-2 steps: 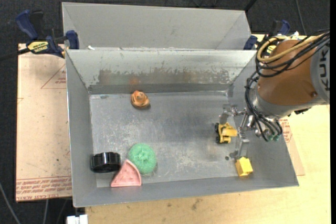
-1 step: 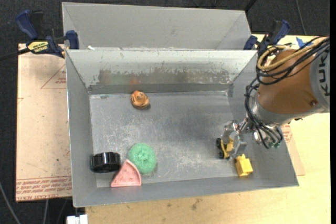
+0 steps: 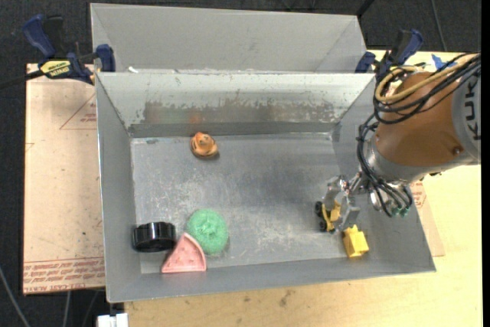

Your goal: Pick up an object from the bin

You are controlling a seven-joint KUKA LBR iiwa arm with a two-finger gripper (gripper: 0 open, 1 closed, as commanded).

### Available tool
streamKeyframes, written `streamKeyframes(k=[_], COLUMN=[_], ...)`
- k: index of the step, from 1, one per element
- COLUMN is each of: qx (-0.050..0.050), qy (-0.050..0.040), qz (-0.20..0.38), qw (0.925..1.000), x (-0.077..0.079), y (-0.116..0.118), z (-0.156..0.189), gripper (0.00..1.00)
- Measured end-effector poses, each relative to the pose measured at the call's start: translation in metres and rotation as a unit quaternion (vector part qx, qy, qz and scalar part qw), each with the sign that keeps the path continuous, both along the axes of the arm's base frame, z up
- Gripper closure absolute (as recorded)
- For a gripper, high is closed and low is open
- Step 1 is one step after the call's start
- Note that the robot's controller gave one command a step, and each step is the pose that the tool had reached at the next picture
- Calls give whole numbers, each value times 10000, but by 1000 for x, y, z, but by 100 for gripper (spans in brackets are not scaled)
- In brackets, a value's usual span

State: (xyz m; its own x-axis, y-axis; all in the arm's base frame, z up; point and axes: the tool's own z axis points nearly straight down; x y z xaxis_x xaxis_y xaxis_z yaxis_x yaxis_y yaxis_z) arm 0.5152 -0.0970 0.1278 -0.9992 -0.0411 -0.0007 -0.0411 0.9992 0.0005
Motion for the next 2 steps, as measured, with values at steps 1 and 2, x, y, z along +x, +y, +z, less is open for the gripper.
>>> streamKeyframes(k=[1,2], qx=[-2,2], qy=[-5,-16], qz=[71,86], qw=[10000,10000], x=[25,21], y=[16,20], z=[16,12], gripper=[100,100])
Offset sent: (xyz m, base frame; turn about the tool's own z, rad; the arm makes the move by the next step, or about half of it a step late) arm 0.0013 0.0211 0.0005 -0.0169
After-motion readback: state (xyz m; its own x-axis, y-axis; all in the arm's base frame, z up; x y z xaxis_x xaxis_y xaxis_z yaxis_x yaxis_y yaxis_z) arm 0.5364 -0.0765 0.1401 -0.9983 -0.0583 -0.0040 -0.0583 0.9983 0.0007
